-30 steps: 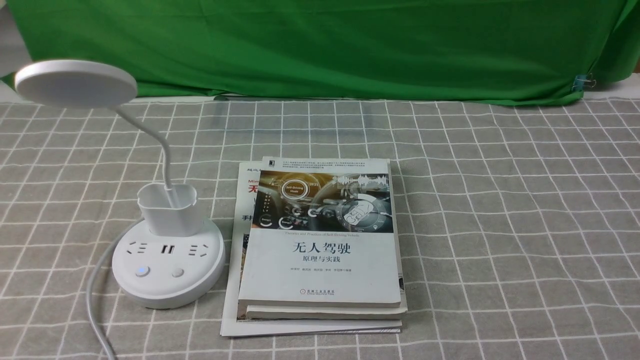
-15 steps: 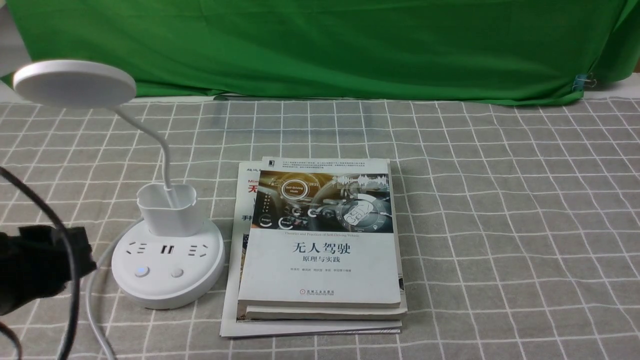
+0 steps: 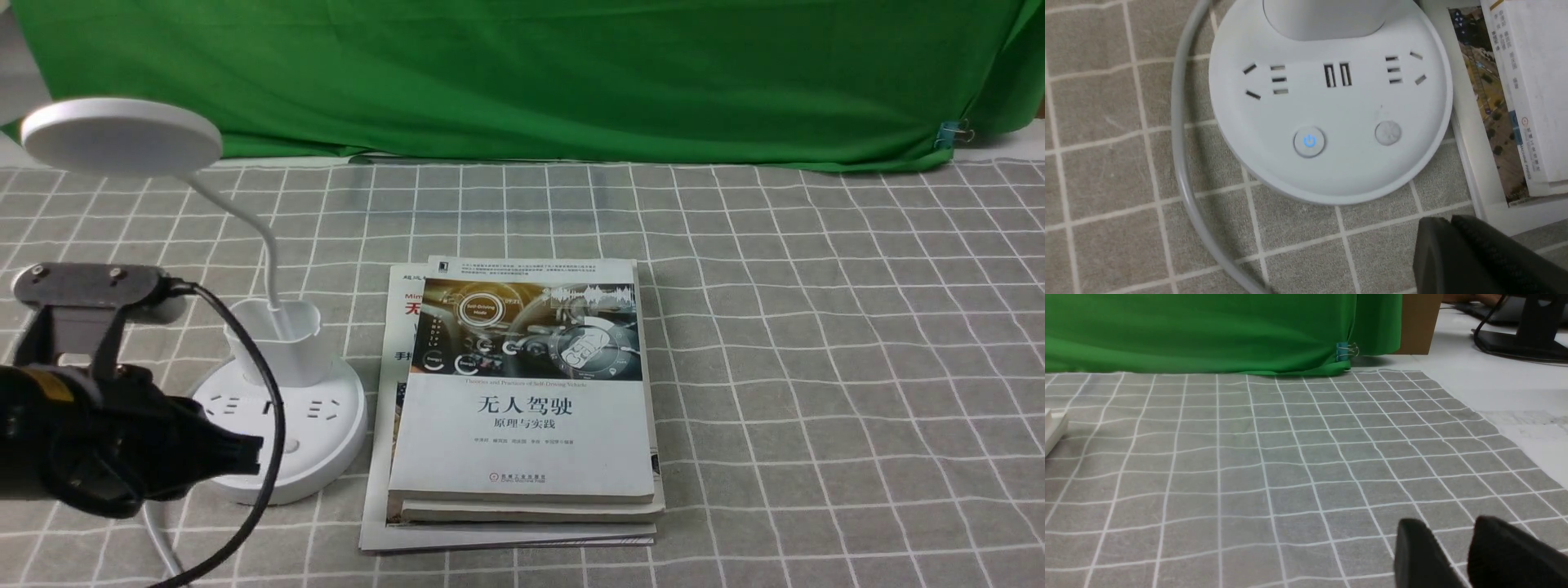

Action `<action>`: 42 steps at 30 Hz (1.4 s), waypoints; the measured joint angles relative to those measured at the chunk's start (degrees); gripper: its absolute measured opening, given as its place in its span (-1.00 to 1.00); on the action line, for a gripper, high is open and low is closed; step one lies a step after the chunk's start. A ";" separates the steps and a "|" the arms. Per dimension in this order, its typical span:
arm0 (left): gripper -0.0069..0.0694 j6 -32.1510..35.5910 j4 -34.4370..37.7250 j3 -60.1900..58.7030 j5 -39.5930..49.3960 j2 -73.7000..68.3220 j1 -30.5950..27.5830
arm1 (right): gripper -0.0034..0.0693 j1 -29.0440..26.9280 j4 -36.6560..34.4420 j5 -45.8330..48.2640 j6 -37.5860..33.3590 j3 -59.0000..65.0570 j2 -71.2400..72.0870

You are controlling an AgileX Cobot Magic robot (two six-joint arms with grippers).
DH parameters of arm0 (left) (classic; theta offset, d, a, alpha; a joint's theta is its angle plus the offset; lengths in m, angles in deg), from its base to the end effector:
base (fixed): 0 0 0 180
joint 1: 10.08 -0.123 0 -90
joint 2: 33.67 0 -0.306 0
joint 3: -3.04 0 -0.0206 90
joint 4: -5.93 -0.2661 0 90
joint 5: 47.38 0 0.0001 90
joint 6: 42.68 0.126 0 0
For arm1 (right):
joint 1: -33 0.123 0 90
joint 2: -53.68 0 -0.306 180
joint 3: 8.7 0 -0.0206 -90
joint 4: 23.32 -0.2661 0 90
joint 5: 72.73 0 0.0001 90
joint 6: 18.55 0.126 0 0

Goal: Turn on the desk lamp on the grey coffee tablecloth with your hand.
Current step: 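Press the power button on the lamp base to turn the lamp on with the left gripper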

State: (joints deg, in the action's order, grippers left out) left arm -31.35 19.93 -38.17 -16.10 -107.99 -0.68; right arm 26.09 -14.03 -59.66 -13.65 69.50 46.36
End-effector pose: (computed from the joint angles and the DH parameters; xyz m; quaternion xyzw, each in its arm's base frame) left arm 0.2303 -0.0542 0.2178 0.0907 0.9504 -0.0856 0.2850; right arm 0.0835 -0.0148 0.1848 0.0301 0.7565 -0.0767 0.6488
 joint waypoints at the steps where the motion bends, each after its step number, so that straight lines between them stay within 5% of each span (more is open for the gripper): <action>1: -0.80 0.00 0.00 0.00 0.00 -0.22 0.21 | -0.23 0.00 0.00 0.00 0.00 0.00 0.00; 9: -0.80 -11.33 -9.08 4.68 -1.29 -9.31 4.00 | -0.23 0.00 0.00 0.00 0.00 0.00 0.00; 22: -0.80 -11.33 -10.05 5.19 -10.45 -15.70 4.16 | -0.23 0.00 0.00 0.00 0.00 0.00 0.00; 42: -0.81 -10.96 -10.21 4.02 -11.97 -19.76 4.16 | -0.23 0.00 0.00 0.00 0.00 0.00 0.00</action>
State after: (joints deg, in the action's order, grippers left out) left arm -42.31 9.73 -34.15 -28.08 -127.75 3.48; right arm 26.09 -14.03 -59.66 -13.65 69.50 46.36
